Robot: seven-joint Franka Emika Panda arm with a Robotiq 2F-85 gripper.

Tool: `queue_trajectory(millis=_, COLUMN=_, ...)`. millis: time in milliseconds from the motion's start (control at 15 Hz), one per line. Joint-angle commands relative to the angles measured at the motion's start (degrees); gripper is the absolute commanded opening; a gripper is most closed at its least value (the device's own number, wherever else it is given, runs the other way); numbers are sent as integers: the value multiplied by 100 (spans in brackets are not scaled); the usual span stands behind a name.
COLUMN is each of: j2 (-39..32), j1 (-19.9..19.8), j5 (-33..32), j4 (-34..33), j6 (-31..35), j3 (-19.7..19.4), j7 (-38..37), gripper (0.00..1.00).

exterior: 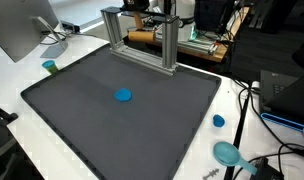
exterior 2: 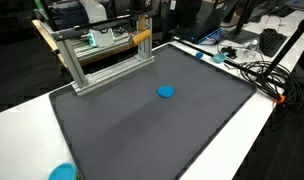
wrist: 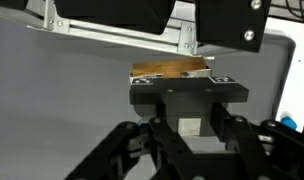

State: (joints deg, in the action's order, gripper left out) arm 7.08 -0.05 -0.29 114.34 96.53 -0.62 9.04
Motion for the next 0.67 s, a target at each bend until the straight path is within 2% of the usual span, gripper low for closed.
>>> queue_trajectory(millis=0, j2=25, j1=4, j5=23, j4=127, j6=-7, j3=-20, j7=56, gripper=46)
queue_trajectory(millis=133, j2=46, j1=4, j5=30, j4=249, j6=-3, j3=-31, j7=96, gripper=46)
queue_trajectory(millis=200, j2=116, j1=-16, j5=-23, j4=266, j6=-18, j3=-27, j7=-80, gripper=21)
queue_trajectory(millis=600, j2=502, j1=-115, j5=64, j4=718, j6=31, j3=-123, j7=-390, gripper=21)
